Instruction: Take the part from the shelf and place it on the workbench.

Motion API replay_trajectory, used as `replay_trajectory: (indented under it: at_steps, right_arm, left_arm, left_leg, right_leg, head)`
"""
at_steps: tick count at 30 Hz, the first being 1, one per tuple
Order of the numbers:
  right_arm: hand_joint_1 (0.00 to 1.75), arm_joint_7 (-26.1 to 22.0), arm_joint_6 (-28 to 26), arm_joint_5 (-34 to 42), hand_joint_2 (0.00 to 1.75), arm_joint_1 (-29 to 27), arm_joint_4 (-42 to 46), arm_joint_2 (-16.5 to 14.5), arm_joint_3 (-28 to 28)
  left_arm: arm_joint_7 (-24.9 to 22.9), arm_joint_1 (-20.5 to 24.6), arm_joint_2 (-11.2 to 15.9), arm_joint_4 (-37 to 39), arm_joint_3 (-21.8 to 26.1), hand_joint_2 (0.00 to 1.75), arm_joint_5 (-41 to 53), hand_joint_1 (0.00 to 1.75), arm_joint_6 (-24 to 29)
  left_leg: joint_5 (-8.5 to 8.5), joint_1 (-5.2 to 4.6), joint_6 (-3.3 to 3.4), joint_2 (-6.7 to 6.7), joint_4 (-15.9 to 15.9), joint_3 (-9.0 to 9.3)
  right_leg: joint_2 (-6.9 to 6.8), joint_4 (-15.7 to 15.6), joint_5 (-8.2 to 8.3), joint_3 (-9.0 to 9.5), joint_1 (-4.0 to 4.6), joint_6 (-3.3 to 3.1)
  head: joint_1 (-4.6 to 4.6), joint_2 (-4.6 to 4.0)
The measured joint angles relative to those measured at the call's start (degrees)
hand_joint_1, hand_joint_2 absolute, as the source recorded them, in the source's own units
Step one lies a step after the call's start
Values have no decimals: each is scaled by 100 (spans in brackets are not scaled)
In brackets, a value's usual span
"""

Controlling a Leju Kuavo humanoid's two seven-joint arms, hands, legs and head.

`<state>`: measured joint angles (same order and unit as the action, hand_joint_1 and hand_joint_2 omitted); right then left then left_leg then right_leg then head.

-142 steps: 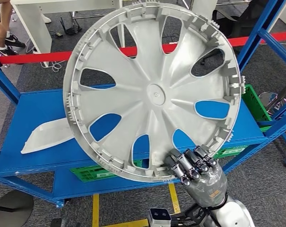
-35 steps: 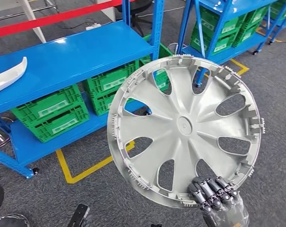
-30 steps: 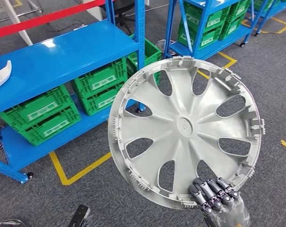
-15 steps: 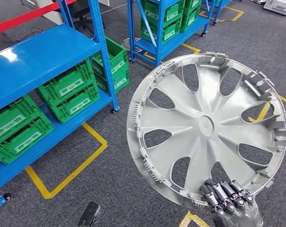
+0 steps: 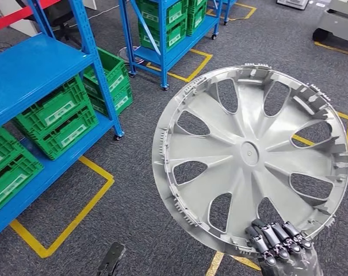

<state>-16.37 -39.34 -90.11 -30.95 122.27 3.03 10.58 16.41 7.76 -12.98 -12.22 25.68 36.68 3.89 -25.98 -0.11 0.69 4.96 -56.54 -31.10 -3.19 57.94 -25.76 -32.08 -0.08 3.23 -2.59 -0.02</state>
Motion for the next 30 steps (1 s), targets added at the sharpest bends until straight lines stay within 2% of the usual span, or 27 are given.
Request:
replay_trajectory:
  at_steps: [1,3,4,5,7,8,9,10,11,12,14,15,16,17,18,19,20,22,23,24,25,26,27,28,30]
  right_arm:
    - [175,-1,0,0,175,-1,2,-5,-1]
    - [175,-3,0,-1,175,-19,6,-20,-11]
    - [175,-2,0,-1,175,-27,10,-27,-19]
    - [175,-2,0,-1,175,-25,15,-34,-26]
    - [175,-1,0,-1,175,-12,21,-45,-38]
    - [175,-1,0,-1,175,-6,21,-49,-44]
    - [175,-1,0,-1,175,-8,21,-52,-49]
    - [175,-1,0,-1,175,-13,21,-55,-54]
    - [175,-2,0,-1,175,-16,21,-57,-58]
    - [175,-9,0,-2,175,-15,21,-58,-60]
    - [175,-39,0,-3,175,8,19,-61,-58]
    - [175,-63,1,-4,175,36,12,-63,-51]
    - [175,-88,1,-4,175,75,-2,-67,-37]
    - [175,-109,2,-4,175,125,-34,-71,-10]
    - [175,-127,2,-4,175,177,-78,-77,19]
    - [175,-140,2,-4,175,225,-129,-86,44]
    - [175,-156,2,-3,175,279,-182,-100,62]
    - [175,-207,2,-3,175,369,-267,-143,72]
    - [175,-237,2,-3,175,396,-299,-172,73]
    - [175,-267,2,-3,175,402,-322,-204,68]
    - [175,-295,2,-3,175,391,-336,-237,59]
    - [175,-323,2,-3,175,373,-342,-274,39]
    - [175,-354,2,-3,175,351,-344,-313,15]
    - [175,-387,2,-3,175,327,-340,-351,-9]
    - [175,-456,1,-2,175,281,-328,-431,-55]
  left_arm:
    - [0,2,0,0,0,175,0,0,0]
    - [0,12,-9,0,-2,175,0,0,0]
    - [0,17,-14,0,-4,175,0,0,0]
    - [0,22,-18,0,-8,175,1,0,0]
    - [-1,16,-16,0,-18,175,5,0,0]
    - [-4,6,-12,0,-22,175,7,0,0]
    - [-7,-3,-6,0,-27,175,9,0,0]
    - [-9,-9,-2,0,-31,175,9,0,0]
    - [-11,-11,3,0,-33,175,9,0,-2]
    - [-10,-11,10,0,-34,175,8,0,-9]
    - [5,-17,37,0,-34,175,-3,0,-46]
    - [23,-26,60,0,-33,175,-22,0,-74]
    - [51,-40,90,0,-31,175,-53,0,-111]
    - [81,-57,124,0,-28,175,-87,0,-152]
    - [106,-71,163,0,-21,175,-118,0,-195]
    - [122,-80,201,0,-10,175,-138,0,-235]
    - [128,-86,236,0,0,175,-143,0,-270]
    - [114,-111,299,0,16,175,-133,0,-319]
    - [104,-132,328,0,20,175,-122,0,-336]
    - [88,-150,354,0,22,175,-108,0,-348]
    - [76,-160,376,0,26,175,-89,0,-355]
    - [64,-161,392,0,28,175,-66,0,-362]
    - [46,-154,400,0,29,175,-38,0,-374]
    - [30,-145,405,0,31,175,-11,0,-385]
    - [-2,-130,412,0,31,175,41,0,-409]
  left_leg:
    - [1,-12,-24,48,-2,-1]
    - [-2,-4,-84,110,-4,-4]
    - [-46,8,-118,46,-45,-22]
    - [-160,17,-146,-77,-189,-84]
    - [-544,23,-173,-361,-832,-363]
    - [-735,23,-174,-431,-1241,-546]
    - [-838,23,-173,-459,-1547,-684]
    - [-832,24,-170,-473,-1675,-741]
    - [-714,26,-167,-488,-1578,-691]
    - [-514,35,-168,-531,-1271,-536]
    - [-171,85,-183,-785,-494,-155]
    - [-95,105,-183,-908,-229,-35]
    - [-88,111,-169,-979,-106,14]
    - [-102,102,-139,-964,-71,17]
    - [-87,93,-95,-886,-78,7]
    - [-70,89,-52,-811,-70,7]
    - [-53,87,-10,-737,-60,5]
    - [-42,70,44,-592,-50,0]
    - [-44,56,60,-514,-51,-4]
    - [-46,45,65,-435,-51,-6]
    - [-48,37,67,-357,-52,-7]
    - [-50,32,66,-282,-52,-5]
    - [-54,27,61,-211,-52,1]
    - [-62,21,49,-146,-52,14]
    - [-86,-7,6,-33,-56,42]
  right_leg:
    - [2,-67,-1,19,18,-29]
    - [131,-78,41,-26,17,-104]
    - [189,-91,63,-38,9,-140]
    - [243,-106,89,-47,-4,-178]
    - [358,-121,128,-59,-22,-228]
    - [424,-120,140,-76,-23,-239]
    - [498,-120,149,-86,-24,-239]
    - [577,-119,158,-93,-27,-232]
    - [659,-117,168,-96,-34,-220]
    - [743,-112,177,-98,-45,-202]
    - [903,-65,185,-130,-57,-153]
    - [979,-35,190,-166,-60,-122]
    - [1051,-17,201,-205,-65,-86]
    - [1127,-14,221,-243,-74,-44]
    - [1176,-34,247,-279,-91,-7]
    - [1109,-16,243,-317,-92,23]
    - [952,94,178,-388,-85,47]
    - [528,683,-146,-662,-65,77]
    - [410,1106,-351,-847,-67,91]
    - [366,1473,-502,-1005,-70,100]
    - [352,1683,-562,-1084,-71,102]
    - [344,1664,-515,-1048,-70,98]
    - [315,1401,-375,-887,-67,87]
    - [222,978,-195,-637,-59,71]
    - [-32,251,19,-220,-13,10]
  head:
    - [4,0]
    - [4,0]
    - [7,0]
    - [8,0]
    - [19,0]
    - [20,0]
    - [20,0]
    - [20,0]
    - [19,0]
    - [19,0]
    - [20,0]
    - [14,0]
    - [14,0]
    - [9,0]
    - [10,0]
    - [8,0]
    - [-15,0]
    - [-61,0]
    - [-78,0]
    - [-80,0]
    - [-81,0]
    - [-82,0]
    - [-82,0]
    - [-82,0]
    - [-78,0]
